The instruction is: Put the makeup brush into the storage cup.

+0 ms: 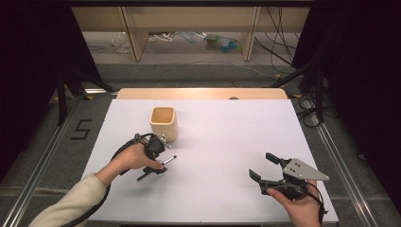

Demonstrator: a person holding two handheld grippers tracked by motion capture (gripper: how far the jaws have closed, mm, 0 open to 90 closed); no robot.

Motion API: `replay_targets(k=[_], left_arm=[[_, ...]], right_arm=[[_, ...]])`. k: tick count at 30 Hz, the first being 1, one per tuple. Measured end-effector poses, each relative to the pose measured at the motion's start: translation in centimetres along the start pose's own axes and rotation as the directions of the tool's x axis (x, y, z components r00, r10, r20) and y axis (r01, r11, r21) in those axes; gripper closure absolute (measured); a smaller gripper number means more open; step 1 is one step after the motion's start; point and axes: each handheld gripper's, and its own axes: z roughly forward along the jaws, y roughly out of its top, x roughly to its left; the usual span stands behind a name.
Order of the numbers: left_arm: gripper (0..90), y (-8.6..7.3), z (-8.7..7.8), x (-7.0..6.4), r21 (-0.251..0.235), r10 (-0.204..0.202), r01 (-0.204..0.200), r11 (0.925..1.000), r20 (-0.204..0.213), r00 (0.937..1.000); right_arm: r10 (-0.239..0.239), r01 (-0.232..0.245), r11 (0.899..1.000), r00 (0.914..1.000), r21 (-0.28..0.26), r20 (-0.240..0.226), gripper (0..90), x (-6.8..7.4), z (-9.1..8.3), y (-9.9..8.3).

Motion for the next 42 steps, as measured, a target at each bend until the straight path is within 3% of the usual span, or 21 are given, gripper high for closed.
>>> replay_targets(k=[8, 19, 34, 42], left_arm=[[36.9, 0.1, 0.4, 0.2, 0.035, -0.019, 0.019, 0.9992, 0.002, 0.9998], [41.8, 0.0, 1.0, 0.5, 0.075, -0.011, 0.01, 0.9971, 0.006, 0.9999], [67.4, 0.2, 0.9, 0.9, 0.125, -0.027, 0.026, 0.9918, 0.01, 0.9996], [81.8, 0.6, 0.9, 0.4, 0.159, 0.001, -0.002, 0.9874, 0.008, 1.0]], right_arm=[[0.002, -0.002, 1.0, 1.0, 0.0, -0.004, 18.5, 0.0, 0.0, 0.0], [-0.001, 0.001, 1.0, 1.0, 0.002, -0.005, 18.7, 0.1, 0.1, 0.0], [0.002, -0.002, 1.0, 1.0, 0.003, -0.008, 19.2, 0.1, 0.0, 0.0], [-0.003, 0.003, 1.0, 1.0, 0.003, -0.008, 19.1, 0.1, 0.1, 0.0]])
